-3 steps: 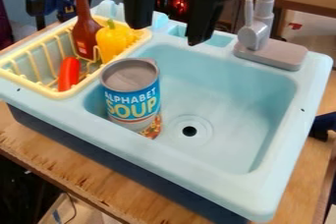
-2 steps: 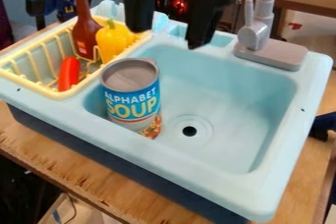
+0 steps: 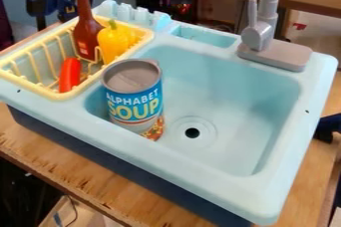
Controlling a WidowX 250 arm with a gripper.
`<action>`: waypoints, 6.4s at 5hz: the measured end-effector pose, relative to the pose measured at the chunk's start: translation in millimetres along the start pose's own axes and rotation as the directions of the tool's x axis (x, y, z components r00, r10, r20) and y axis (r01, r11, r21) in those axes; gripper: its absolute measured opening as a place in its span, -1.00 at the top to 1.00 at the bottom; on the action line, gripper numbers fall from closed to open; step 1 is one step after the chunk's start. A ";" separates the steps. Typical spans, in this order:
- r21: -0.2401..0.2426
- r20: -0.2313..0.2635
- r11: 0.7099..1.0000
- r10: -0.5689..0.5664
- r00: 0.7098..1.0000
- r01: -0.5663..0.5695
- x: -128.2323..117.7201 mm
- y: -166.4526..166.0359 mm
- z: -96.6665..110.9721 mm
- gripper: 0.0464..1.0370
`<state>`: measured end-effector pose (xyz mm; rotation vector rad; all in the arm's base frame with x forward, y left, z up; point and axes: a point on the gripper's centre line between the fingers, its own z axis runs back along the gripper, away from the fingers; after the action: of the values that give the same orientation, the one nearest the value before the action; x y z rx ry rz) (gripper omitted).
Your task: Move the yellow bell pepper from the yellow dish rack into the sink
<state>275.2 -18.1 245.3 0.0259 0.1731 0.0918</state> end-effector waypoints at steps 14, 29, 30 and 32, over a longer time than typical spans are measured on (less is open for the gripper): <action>0.008 0.119 0.992 -0.125 0.985 0.125 86.4 82.3 -65.7 -0.93; 0.045 0.232 0.777 -0.620 0.750 0.628 -1.1 -84.3 -45.3 0.88; 0.040 0.215 0.783 -0.613 0.760 0.621 1.2 -84.4 -58.8 0.88; -0.010 0.186 0.745 -0.654 0.734 0.667 -4.0 -89.4 -92.3 0.88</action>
<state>263.2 -105.8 152.1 -0.1066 -0.0033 -0.6269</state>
